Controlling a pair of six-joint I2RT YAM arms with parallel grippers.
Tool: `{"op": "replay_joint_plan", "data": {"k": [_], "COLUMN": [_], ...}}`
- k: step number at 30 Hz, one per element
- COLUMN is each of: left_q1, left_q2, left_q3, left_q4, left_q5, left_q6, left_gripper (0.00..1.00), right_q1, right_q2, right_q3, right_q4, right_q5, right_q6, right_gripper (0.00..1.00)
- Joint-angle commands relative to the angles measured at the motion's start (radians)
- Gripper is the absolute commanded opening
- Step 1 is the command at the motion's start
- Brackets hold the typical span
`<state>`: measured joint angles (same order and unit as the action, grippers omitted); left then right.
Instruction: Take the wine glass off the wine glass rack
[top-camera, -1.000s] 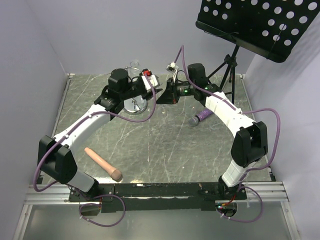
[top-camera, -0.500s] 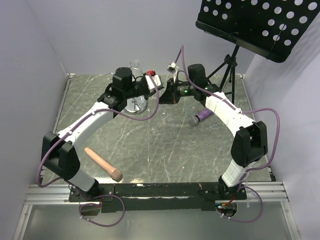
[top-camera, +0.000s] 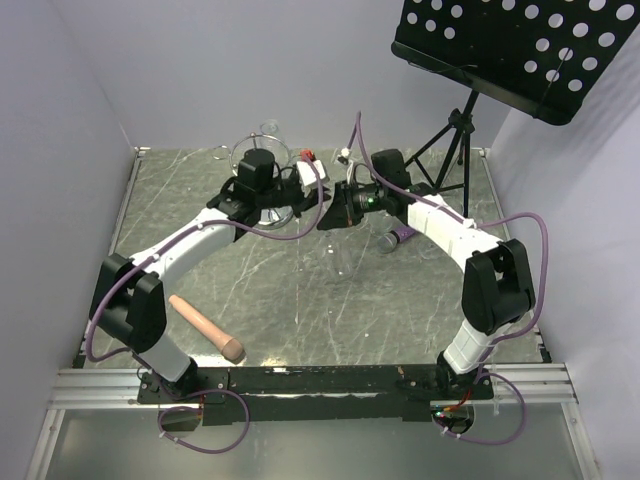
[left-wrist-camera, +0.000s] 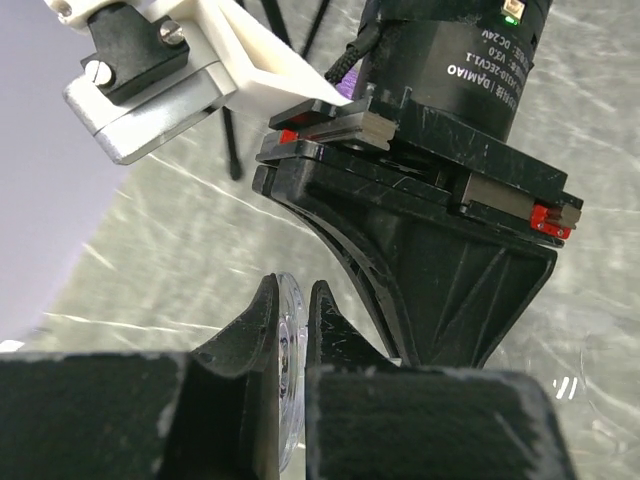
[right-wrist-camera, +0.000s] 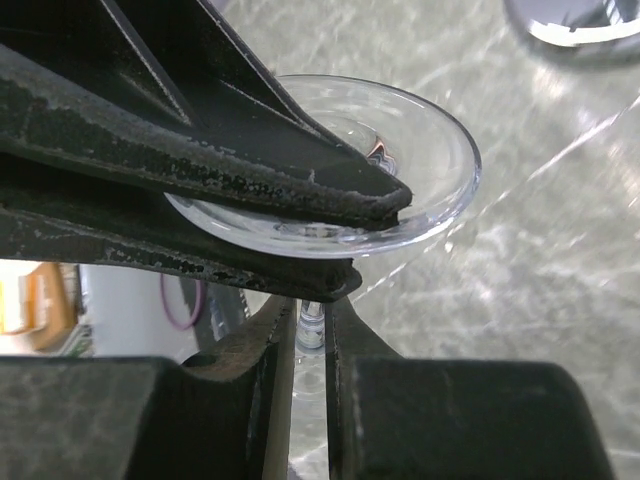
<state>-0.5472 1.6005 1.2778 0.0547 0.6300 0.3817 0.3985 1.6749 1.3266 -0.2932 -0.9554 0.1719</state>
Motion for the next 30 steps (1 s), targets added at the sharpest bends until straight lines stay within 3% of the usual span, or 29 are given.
{"op": "replay_joint_plan", "data": {"k": [1, 10, 15, 20, 21, 22, 28, 30], "left_q1": [-0.022, -0.025, -0.028, -0.03, -0.028, -0.03, -0.03, -0.031], "left_q2": [0.013, 0.045, 0.052, 0.059, 0.061, 0.061, 0.065, 0.07], "left_q3": [-0.069, -0.153, -0.208, -0.236, -0.245, -0.251, -0.271, -0.276], "left_q4": [0.026, 0.088, 0.149, 0.162, 0.163, 0.16, 0.132, 0.125], "left_q5": [0.059, 0.063, 0.04, 0.043, 0.049, 0.056, 0.094, 0.125], "left_q6": [-0.159, -0.329, -0.374, -0.429, -0.434, -0.435, -0.464, -0.478], "left_gripper": [0.01, 0.01, 0.01, 0.01, 0.01, 0.01, 0.01, 0.01], "right_q1": [-0.01, -0.018, -0.018, -0.03, -0.038, -0.043, -0.082, -0.119], "right_q2": [-0.034, -0.03, -0.038, -0.061, -0.067, -0.075, -0.135, -0.2], "right_q3": [-0.023, -0.086, -0.113, -0.125, -0.129, -0.13, -0.106, -0.153], "right_q4": [0.049, 0.025, -0.006, -0.063, -0.072, -0.081, -0.228, -0.198], "right_q5": [-0.066, -0.051, -0.011, 0.033, 0.03, 0.029, 0.072, 0.101], "right_q6": [-0.014, -0.04, -0.104, -0.163, -0.163, -0.201, -0.383, -0.414], "right_gripper": [0.08, 0.27, 0.43, 0.74, 0.84, 1.0, 1.0, 1.0]}}
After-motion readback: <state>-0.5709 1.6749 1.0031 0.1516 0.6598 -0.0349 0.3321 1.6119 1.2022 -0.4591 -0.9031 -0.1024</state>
